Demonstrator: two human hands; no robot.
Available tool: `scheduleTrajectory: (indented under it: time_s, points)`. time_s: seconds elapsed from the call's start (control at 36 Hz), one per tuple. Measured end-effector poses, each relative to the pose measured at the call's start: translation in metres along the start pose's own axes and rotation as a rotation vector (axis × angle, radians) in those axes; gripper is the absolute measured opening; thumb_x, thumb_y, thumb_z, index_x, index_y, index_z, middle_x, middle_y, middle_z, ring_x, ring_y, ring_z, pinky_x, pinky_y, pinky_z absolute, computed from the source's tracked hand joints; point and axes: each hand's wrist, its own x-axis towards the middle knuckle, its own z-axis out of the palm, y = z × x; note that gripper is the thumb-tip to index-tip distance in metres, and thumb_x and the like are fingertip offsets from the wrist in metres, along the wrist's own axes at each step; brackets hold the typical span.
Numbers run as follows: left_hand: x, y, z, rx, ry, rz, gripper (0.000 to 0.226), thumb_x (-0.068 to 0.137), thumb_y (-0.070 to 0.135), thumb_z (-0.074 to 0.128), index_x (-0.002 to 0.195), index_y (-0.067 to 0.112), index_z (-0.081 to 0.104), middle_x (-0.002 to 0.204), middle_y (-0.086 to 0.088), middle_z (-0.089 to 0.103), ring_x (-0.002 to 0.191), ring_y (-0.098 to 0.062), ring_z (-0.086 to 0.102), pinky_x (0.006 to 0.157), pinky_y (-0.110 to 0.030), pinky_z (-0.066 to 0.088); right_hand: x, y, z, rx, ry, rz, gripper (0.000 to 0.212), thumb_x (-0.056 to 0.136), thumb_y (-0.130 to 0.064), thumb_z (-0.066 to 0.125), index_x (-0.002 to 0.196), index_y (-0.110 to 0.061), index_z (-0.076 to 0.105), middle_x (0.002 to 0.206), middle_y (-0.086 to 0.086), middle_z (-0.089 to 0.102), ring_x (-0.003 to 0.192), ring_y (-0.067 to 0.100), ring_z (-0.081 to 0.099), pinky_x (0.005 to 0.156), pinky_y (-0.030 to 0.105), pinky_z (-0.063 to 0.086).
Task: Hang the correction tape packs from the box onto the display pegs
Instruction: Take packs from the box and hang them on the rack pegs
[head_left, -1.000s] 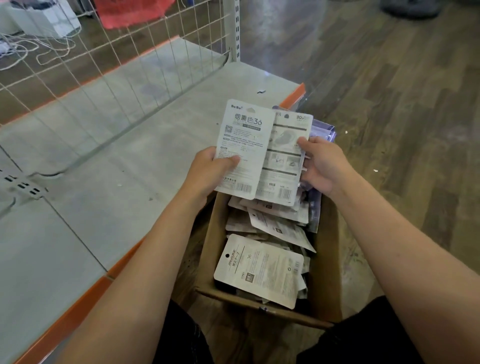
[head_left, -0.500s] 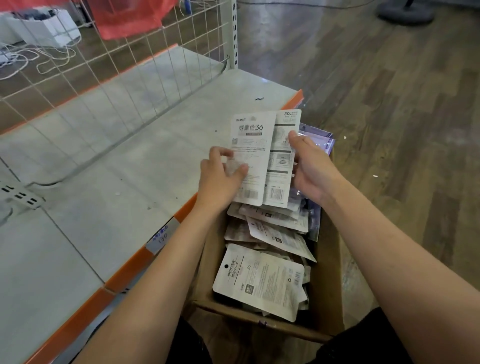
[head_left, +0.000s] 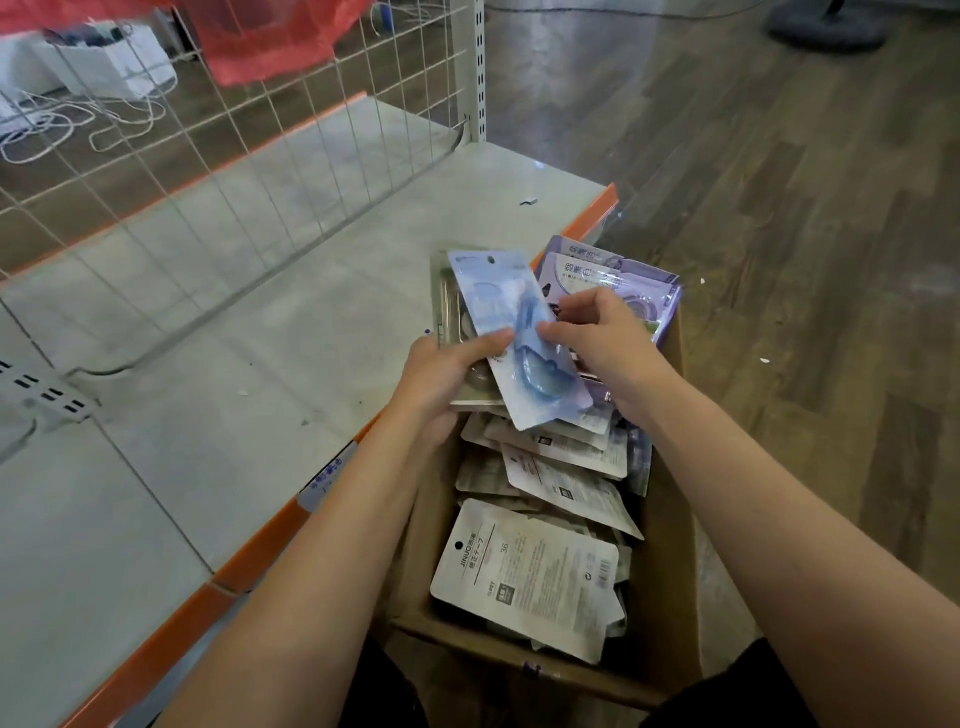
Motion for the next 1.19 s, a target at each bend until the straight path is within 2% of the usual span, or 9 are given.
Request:
scheduleTrajectory:
  time_s: [0.11, 0.19, 0.28, 0.44, 0.64, 0.78, 0.89, 1.03, 1.19]
  points:
    - [0.002, 0.005, -0.001, -0.072, 0.017, 0.052, 0.035, 0.062, 0.014, 0.078, 0.095, 0.006, 0.070, 0.086, -0.010, 0.075, 0.077, -0.025, 0.071, 0.071, -0.035, 0.058, -0.003, -0.002, -0.004, 0.090, -0.154, 0.093, 0.042, 0.086, -0.039, 0.067, 0.117, -0.013, 0.055, 0.111, 0.003, 0.067, 0.095, 0.020, 0.067, 0.079, 0.033, 0.055]
    - [0.000, 0.008, 0.000, -0.059, 0.050, 0.082, 0.019, 0.073, 0.012, 0.076, 0.091, 0.009, 0.069, 0.082, -0.007, 0.075, 0.075, -0.021, 0.072, 0.070, -0.033, 0.059, -0.007, -0.004, -0.006, 0.242, -0.231, 0.089, 0.019, 0.090, -0.028, 0.063, 0.104, -0.014, 0.064, 0.094, 0.002, 0.074, 0.081, 0.018, 0.071, 0.069, 0.030, 0.059]
    - [-0.001, 0.008, 0.000, -0.020, 0.096, 0.107, 0.016, 0.079, 0.018, 0.074, 0.092, 0.012, 0.069, 0.084, -0.005, 0.075, 0.080, -0.021, 0.072, 0.078, -0.035, 0.058, -0.006, -0.005, -0.005, 0.267, -0.138, 0.064, 0.024, 0.090, -0.023, 0.065, 0.110, -0.011, 0.063, 0.095, 0.002, 0.073, 0.083, 0.019, 0.071, 0.069, 0.029, 0.058]
    - [-0.007, 0.011, -0.008, 0.078, 0.143, 0.079, 0.014, 0.082, 0.018, 0.073, 0.094, 0.015, 0.067, 0.094, -0.008, 0.074, 0.090, -0.023, 0.071, 0.090, -0.041, 0.055, -0.001, 0.000, -0.014, 0.204, 0.145, 0.045, 0.037, 0.088, -0.022, 0.069, 0.122, -0.012, 0.059, 0.110, 0.007, 0.069, 0.101, 0.025, 0.067, 0.095, 0.046, 0.051]
    - [-0.038, 0.014, -0.005, 0.144, 0.224, 0.004, 0.015, 0.074, 0.021, 0.080, 0.085, 0.015, 0.070, 0.083, -0.005, 0.075, 0.084, -0.025, 0.071, 0.089, -0.046, 0.055, -0.032, -0.004, -0.009, 0.178, 0.072, 0.144, 0.027, 0.089, -0.020, 0.067, 0.114, -0.018, 0.057, 0.110, 0.003, 0.067, 0.101, 0.022, 0.065, 0.093, 0.041, 0.052]
    - [-0.064, 0.016, 0.004, 0.214, 0.313, -0.059, 0.020, 0.078, 0.018, 0.077, 0.094, 0.015, 0.067, 0.088, -0.003, 0.074, 0.083, -0.019, 0.071, 0.083, -0.039, 0.057, -0.059, -0.001, 0.002, 0.244, 0.053, 0.296, 0.028, 0.085, -0.023, 0.070, 0.111, -0.020, 0.060, 0.108, 0.001, 0.069, 0.100, 0.021, 0.066, 0.093, 0.040, 0.051]
    - [-0.093, 0.009, 0.002, 0.300, 0.306, -0.184, 0.043, 0.078, 0.024, 0.077, 0.116, 0.015, 0.060, 0.102, 0.001, 0.071, 0.087, -0.012, 0.070, 0.074, -0.029, 0.058, -0.092, 0.011, 0.000, 0.312, 0.055, 0.442, 0.029, 0.084, -0.020, 0.071, 0.111, -0.019, 0.061, 0.107, 0.001, 0.070, 0.099, 0.020, 0.067, 0.094, 0.041, 0.052]
    - [-0.141, -0.005, 0.001, 0.378, 0.310, -0.294, 0.038, 0.078, 0.020, 0.077, 0.112, 0.015, 0.060, 0.101, 0.000, 0.070, 0.081, -0.007, 0.069, 0.060, -0.018, 0.053, -0.143, 0.022, 0.002, 0.330, 0.086, 0.616, 0.030, 0.085, -0.015, 0.070, 0.113, -0.015, 0.060, 0.111, 0.005, 0.069, 0.102, 0.023, 0.066, 0.094, 0.040, 0.053]
    - [-0.186, 0.008, 0.000, 0.441, 0.331, -0.416, 0.048, 0.070, 0.033, 0.080, 0.110, 0.016, 0.062, 0.105, -0.005, 0.071, 0.094, -0.022, 0.070, 0.080, -0.042, 0.058, -0.180, 0.009, 0.003, 0.290, 0.059, 0.738, 0.034, 0.082, -0.019, 0.073, 0.113, -0.013, 0.060, 0.110, 0.004, 0.068, 0.101, 0.023, 0.065, 0.095, 0.045, 0.051]
